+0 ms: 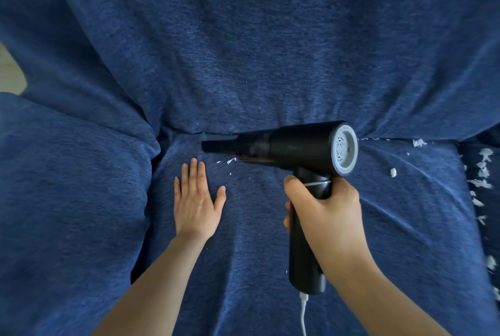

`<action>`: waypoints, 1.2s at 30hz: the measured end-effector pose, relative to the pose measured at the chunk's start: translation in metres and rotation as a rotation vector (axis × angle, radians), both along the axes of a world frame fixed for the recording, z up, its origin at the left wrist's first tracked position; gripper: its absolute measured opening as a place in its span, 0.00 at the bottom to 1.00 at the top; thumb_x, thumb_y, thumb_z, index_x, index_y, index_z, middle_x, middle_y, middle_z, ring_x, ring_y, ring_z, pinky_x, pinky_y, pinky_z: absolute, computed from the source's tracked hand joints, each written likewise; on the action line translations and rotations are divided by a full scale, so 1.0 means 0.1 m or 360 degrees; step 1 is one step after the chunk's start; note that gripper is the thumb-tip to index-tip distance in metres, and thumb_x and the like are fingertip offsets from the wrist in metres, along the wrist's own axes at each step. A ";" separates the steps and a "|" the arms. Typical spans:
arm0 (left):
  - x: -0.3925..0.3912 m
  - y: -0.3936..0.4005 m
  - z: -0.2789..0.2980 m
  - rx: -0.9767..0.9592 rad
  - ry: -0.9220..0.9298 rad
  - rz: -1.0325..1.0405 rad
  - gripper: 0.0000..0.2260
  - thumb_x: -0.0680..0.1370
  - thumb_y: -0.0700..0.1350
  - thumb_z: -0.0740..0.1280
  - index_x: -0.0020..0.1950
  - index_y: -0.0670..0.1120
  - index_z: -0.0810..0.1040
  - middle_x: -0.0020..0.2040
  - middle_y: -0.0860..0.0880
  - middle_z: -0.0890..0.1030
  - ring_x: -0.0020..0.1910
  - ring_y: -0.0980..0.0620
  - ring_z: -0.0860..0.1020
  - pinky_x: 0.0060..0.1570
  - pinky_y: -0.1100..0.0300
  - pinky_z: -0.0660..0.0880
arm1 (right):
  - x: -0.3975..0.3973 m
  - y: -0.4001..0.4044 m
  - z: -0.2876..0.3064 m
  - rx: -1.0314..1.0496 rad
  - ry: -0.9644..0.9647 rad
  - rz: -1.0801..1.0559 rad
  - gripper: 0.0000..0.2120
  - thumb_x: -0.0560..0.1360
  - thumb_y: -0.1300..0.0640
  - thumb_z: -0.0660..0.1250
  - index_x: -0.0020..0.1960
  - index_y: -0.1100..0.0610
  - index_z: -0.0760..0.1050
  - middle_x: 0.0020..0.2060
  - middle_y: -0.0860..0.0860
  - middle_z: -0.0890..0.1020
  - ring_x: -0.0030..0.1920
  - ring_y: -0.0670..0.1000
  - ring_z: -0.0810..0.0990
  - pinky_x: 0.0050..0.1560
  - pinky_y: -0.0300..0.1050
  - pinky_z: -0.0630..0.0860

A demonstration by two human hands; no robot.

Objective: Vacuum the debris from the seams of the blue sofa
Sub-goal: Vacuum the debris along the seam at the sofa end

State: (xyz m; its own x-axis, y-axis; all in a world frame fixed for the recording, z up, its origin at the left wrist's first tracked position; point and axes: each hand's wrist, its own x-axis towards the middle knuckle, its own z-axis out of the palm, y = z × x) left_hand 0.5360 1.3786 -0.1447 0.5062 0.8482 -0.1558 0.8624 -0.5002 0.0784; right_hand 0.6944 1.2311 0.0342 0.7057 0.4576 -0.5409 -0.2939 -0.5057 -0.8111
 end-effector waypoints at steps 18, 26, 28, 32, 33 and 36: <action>0.34 -0.24 0.10 -0.0173 -0.0013 0.0320 0.34 0.81 0.57 0.50 0.78 0.40 0.43 0.79 0.43 0.42 0.78 0.44 0.40 0.76 0.45 0.41 | 0.37 -0.81 0.15 -0.0126 0.0070 -0.0135 0.12 0.67 0.53 0.71 0.35 0.63 0.78 0.28 0.61 0.82 0.27 0.54 0.82 0.45 0.64 0.83; 0.44 -0.34 0.05 -0.0189 0.0057 0.0264 0.32 0.81 0.59 0.47 0.78 0.48 0.38 0.79 0.49 0.37 0.77 0.44 0.36 0.74 0.42 0.36 | 0.45 -0.71 -0.04 0.0015 0.0064 -0.0225 0.11 0.68 0.52 0.71 0.36 0.60 0.76 0.30 0.61 0.82 0.25 0.52 0.81 0.39 0.55 0.82; 0.47 -0.35 0.04 -0.0183 0.0056 0.0269 0.32 0.81 0.59 0.47 0.78 0.48 0.38 0.79 0.50 0.37 0.77 0.44 0.36 0.73 0.41 0.36 | 0.46 -0.65 -0.10 0.0032 0.0036 -0.0226 0.11 0.69 0.52 0.71 0.36 0.58 0.76 0.27 0.57 0.82 0.27 0.53 0.82 0.39 0.53 0.82; 0.48 -0.35 0.01 -0.0169 0.0090 0.0281 0.32 0.80 0.60 0.46 0.78 0.49 0.37 0.79 0.50 0.37 0.77 0.44 0.35 0.74 0.41 0.36 | 0.48 -0.51 -0.17 0.0097 0.0003 -0.0222 0.10 0.70 0.54 0.71 0.35 0.58 0.75 0.26 0.53 0.80 0.27 0.53 0.81 0.33 0.47 0.79; 0.48 -0.35 0.01 -0.0165 0.0095 0.0280 0.31 0.80 0.60 0.45 0.78 0.49 0.37 0.79 0.50 0.37 0.77 0.45 0.35 0.74 0.41 0.36 | 0.48 -0.48 -0.18 0.0104 -0.0005 -0.0207 0.10 0.70 0.54 0.71 0.35 0.58 0.75 0.26 0.54 0.80 0.28 0.54 0.82 0.31 0.46 0.78; 0.48 -0.36 -0.01 -0.0133 0.0109 0.0269 0.31 0.80 0.60 0.44 0.78 0.48 0.36 0.78 0.50 0.36 0.77 0.44 0.35 0.74 0.42 0.36 | 0.45 -0.37 -0.21 0.0100 -0.0089 -0.0113 0.12 0.68 0.50 0.71 0.37 0.58 0.74 0.28 0.55 0.81 0.35 0.57 0.84 0.36 0.49 0.80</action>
State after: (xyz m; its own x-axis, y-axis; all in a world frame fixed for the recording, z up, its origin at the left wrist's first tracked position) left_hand 0.5843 1.3426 -0.1454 0.3434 0.9030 -0.2583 0.9383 -0.3420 0.0519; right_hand 0.7396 1.1944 0.0132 0.7661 0.4369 -0.4714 -0.2804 -0.4327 -0.8568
